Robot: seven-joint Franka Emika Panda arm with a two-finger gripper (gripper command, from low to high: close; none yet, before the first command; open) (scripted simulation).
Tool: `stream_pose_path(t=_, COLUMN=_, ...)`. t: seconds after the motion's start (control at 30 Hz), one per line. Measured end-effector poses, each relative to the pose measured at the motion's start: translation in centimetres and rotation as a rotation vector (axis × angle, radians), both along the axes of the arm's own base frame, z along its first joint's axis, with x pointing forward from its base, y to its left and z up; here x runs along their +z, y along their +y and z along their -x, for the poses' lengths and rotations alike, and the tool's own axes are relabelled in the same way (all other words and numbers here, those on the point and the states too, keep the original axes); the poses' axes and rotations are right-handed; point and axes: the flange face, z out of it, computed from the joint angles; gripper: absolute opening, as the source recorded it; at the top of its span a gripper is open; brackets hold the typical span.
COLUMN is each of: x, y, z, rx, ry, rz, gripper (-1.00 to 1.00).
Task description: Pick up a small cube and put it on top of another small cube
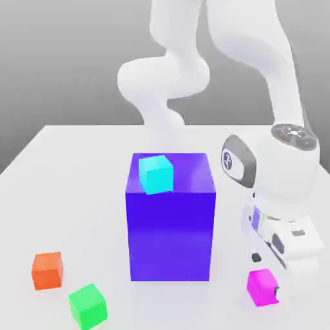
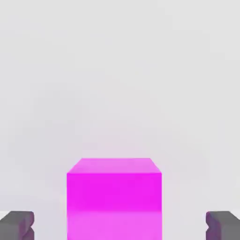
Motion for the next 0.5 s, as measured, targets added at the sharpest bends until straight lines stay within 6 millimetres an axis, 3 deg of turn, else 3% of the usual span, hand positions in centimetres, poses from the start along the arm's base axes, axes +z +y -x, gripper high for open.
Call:
stream_pose_path(t=0.23, x=0.1, y=0.0, z=0.0, rx=0.0, ry=0.002, rz=0.001, gripper=-1.0)
stream_pose_path(t=0.4, x=5.3, y=0.0, z=0.0, rx=-0.001, ry=0.002, rz=0.001, gripper=-1.0)
stream_pose_path(t=0.5, x=6.6, y=-1.8, z=-1.6, rx=-0.118, ry=-0.013, rz=0.008, gripper=-1.0)
